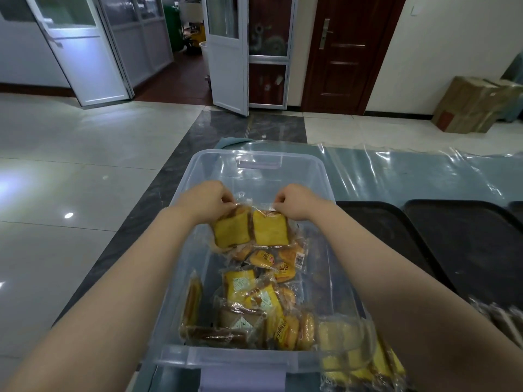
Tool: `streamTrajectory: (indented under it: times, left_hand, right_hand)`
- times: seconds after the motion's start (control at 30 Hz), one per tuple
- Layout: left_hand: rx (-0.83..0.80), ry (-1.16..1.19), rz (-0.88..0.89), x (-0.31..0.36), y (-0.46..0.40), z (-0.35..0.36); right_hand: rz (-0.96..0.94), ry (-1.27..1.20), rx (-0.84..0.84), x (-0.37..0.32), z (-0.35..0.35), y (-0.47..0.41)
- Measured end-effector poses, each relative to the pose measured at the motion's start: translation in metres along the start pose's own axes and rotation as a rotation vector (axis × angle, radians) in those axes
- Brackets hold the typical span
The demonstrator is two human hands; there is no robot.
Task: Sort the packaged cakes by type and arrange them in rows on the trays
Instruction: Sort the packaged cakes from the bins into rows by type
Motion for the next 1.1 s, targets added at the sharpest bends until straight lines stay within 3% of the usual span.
streamTrajectory:
  times: [0.63,1.1]
  left_hand:
    - [0.304,0.119,-0.044,0.039,0.041,-0.038]
    - [0.549,0.212,-0.048,0.139,0.075,-0.067]
  right_hand:
    - [-0.08,-0.108,0.58,0.015,-0.05,0.079]
    - [-0.004,-0.566,0.783,0.06,-0.101,0.126]
Point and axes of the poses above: each hand's wrist, its own y-axis away from the middle knuckle, its own z-axis out of the palm, x = y × z, the point moved 4 cm from there along -y, towards the middle knuckle, and after that the axes turned 7 degrees about -z, right-handed, at the moved point
